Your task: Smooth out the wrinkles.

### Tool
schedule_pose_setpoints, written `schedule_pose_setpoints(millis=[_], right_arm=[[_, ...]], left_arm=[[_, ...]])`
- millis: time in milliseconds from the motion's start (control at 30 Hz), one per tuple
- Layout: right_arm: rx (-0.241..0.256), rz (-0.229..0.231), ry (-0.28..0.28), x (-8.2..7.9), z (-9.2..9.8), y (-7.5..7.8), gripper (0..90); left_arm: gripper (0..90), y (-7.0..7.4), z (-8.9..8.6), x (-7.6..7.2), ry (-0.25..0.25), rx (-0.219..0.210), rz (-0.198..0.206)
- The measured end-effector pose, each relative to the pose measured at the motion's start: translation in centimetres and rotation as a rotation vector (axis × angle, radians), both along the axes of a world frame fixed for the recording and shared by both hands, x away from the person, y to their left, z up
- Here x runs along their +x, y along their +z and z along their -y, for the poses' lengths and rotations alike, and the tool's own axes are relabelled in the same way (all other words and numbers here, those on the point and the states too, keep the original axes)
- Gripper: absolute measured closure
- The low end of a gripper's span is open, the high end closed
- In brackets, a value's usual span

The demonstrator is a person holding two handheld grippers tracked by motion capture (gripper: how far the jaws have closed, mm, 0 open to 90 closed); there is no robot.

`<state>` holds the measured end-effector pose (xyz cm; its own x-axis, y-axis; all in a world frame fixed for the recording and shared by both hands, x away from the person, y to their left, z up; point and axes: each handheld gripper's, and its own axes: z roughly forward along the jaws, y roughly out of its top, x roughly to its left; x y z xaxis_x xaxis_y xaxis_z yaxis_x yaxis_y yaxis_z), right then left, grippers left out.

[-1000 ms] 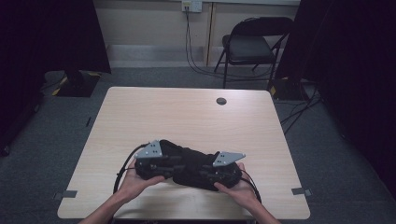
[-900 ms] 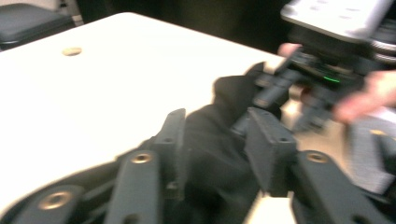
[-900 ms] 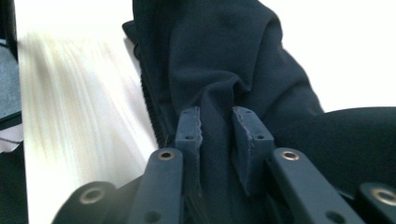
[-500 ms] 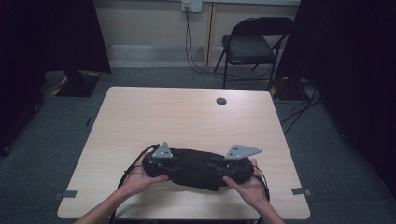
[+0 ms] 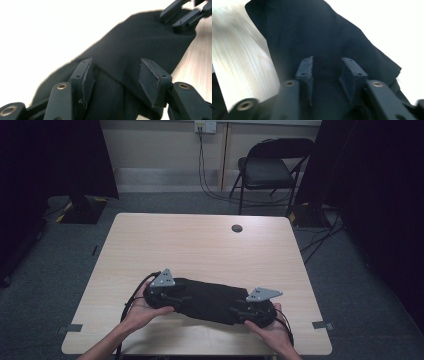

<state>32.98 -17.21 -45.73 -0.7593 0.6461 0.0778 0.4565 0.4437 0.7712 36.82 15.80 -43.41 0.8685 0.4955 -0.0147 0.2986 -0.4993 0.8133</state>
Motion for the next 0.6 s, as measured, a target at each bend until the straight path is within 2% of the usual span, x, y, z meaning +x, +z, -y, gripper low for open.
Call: schedule_pose_setpoints(millis=[33,100,133,167,200,233,333,500,567,600], right_arm=[[-0.004,0.0,0.0,0.0,0.0,0.0,56.8],[-0.008,0.006,-0.013,0.1,-0.1,-0.4,49.2],[-0.005,-0.005,-0.017,0.2,0.0,-0.6,47.2],[-0.009,-0.008,-0.039,0.3,0.0,-0.9,41.5],[-0.005,-0.005,-0.052,0.3,0.0,-0.9,38.2],[0.001,-0.002,-0.057,0.3,0.0,-0.9,36.7],[-0.01,-0.013,-0.08,0.3,-0.2,-1.3,35.4],[-0.059,-0.007,-0.098,0.9,-0.8,-2.0,33.5],[-0.053,-0.01,-0.107,1.3,-0.8,-2.2,33.5],[-0.054,-0.004,-0.11,1.4,-0.9,-2.3,33.5]], left_arm=[[44.8,0.1,0.0,0.1,0.009,0.006,0.002],[43.8,-0.6,0.2,0.4,0.04,0.089,-0.032],[41.3,-1.5,0.1,0.5,0.041,0.126,-0.062],[39.7,-2.4,0.0,0.4,0.051,0.14,-0.072],[38.6,-3.0,-0.1,0.3,0.053,0.14,-0.091],[38.6,-3.2,-0.2,0.4,0.056,0.122,-0.107],[38.6,-3.3,-0.5,0.6,0.054,0.099,-0.125],[39.7,-3.8,-0.6,1.1,0.048,0.072,-0.149],[40.2,-4.0,-0.5,1.3,0.056,0.066,-0.145],[40.3,-4.1,-0.4,1.5,0.056,0.073,-0.125]])
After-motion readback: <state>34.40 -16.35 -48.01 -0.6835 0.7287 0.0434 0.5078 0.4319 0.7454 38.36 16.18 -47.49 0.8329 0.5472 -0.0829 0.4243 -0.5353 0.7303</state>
